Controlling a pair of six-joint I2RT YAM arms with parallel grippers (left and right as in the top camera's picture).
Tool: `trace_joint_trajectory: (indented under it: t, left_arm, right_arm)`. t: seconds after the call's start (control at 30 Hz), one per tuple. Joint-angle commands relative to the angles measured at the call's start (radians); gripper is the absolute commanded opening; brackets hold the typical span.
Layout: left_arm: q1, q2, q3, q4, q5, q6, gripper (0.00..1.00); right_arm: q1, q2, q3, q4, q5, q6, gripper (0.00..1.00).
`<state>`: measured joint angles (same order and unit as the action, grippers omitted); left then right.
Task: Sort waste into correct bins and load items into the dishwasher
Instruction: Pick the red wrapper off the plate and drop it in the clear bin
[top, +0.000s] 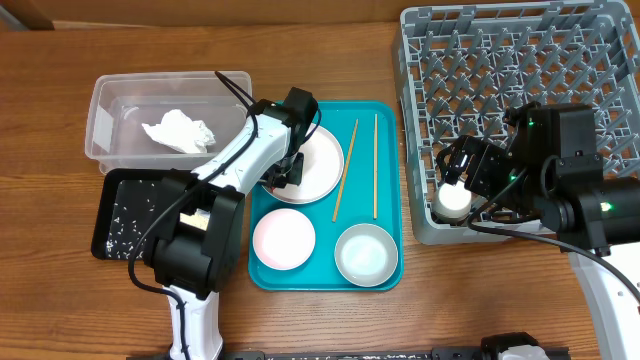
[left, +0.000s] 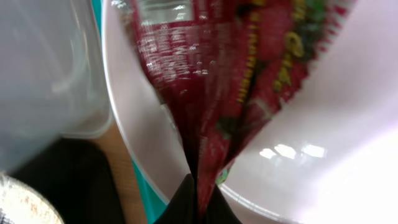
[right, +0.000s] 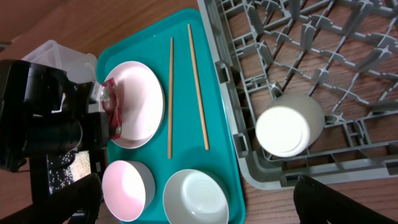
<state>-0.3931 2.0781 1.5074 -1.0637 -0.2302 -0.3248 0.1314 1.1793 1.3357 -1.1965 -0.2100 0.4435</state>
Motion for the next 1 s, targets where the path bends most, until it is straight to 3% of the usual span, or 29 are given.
trace_joint_trajectory:
  t: [0.0, 0.13, 0.27, 0.5, 0.53, 0.6, 0.63, 0.7, 0.8, 0.97]
  left_arm:
    - [0.001, -0.039, 0.096, -0.072, 0.029, -0.012, 0.04]
    - [0.008, -0.136, 0.208, -0.130, 0.000, -0.011, 0.04]
    - [0.076, -0.250, 0.249, -0.087, -0.050, -0.011, 0.04]
    - [0.272, -0.217, 0.175, -0.056, -0.031, -0.011, 0.05]
    - [0.293, -0.206, 0.164, -0.045, -0.030, -0.011, 0.20]
    - [0.333, -0.179, 0.162, -0.039, 0.021, 0.005, 0.63]
    - [0.349, -0.174, 0.163, -0.039, 0.066, 0.032, 0.70]
    - [0.366, -0.179, 0.172, -0.052, 0.139, 0.081, 0.73]
    - [0.369, -0.201, 0.232, -0.120, 0.170, 0.094, 0.65]
    - [0.298, -0.336, 0.298, -0.216, 0.204, 0.124, 0.64]
  right_arm:
    - [-0.003, -0.001, 0.012, 0.005, -0.001, -0.005, 1.00]
    - [-0.003, -0.001, 0.012, 0.005, -0.001, -0.005, 1.00]
    - [-0.003, -0.001, 0.012, 0.005, -0.001, -0.005, 1.00]
    - [-0.003, -0.001, 0.012, 0.006, -0.001, -0.005, 1.00]
    - [-0.003, -0.001, 0.012, 0.006, -0.001, -0.005, 1.00]
    - [-0.003, -0.001, 0.012, 0.006, -0.001, -0.005, 1.00]
    - [-0.003, -0.001, 0.012, 0.006, -0.001, -0.005, 1.00]
    - [-0.003, -0.001, 0.012, 0.006, -0.001, -0.005, 1.00]
    - [-0.003, -0.001, 0.012, 0.006, -0.001, -0.005, 1.00]
    - [-0.003, -0.001, 0.012, 0.009, -0.001, -0.005, 1.00]
